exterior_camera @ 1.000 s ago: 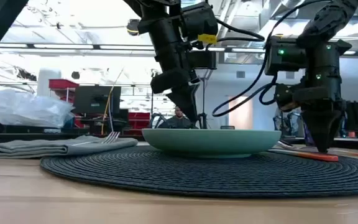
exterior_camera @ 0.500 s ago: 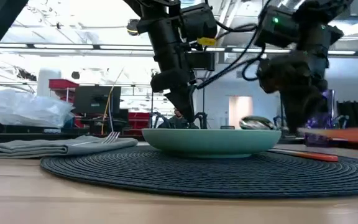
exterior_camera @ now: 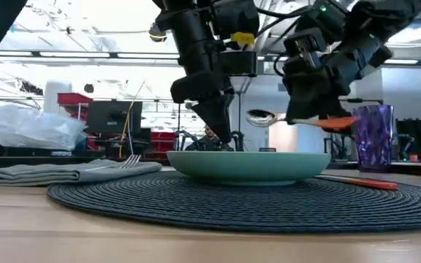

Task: Set table place
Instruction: Put the orange spoon on the blue placemat

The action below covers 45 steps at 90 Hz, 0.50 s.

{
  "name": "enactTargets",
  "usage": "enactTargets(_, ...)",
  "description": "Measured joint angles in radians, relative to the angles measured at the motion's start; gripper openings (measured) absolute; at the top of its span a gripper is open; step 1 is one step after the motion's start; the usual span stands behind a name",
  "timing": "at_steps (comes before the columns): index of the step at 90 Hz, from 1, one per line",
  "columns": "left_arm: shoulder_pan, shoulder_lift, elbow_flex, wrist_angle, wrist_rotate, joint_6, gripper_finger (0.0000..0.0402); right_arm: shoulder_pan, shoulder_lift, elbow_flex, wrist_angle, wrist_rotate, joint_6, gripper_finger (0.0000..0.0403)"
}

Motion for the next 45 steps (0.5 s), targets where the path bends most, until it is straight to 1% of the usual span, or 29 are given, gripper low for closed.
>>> enactTargets(8, -0.004, 0.0, 0.0, -0.002, -0.001, 0.0, 0.0011, 0.023, -0.004, -0.025, 0.008, 0.044, 0.019, 0.0)
enactTargets(24, -0.005, 0.0, 0.0, -0.01, -0.001, -0.002, 0.0011, 0.078, -0.034, -0.069, 0.065, 0.081, 0.076, 0.0)
enactTargets(33, -0.005, 0.001, 0.0, -0.017, -0.001, -0.007, 0.0011, 0.096, -0.067, -0.096, 0.031, 0.121, 0.094, 0.0)
enactTargets(45, -0.007, 0.001, 0.0, -0.022, -0.002, -0.02, 0.0011, 0.092, -0.133, -0.176, 0.046, 0.165, 0.154, 0.0)
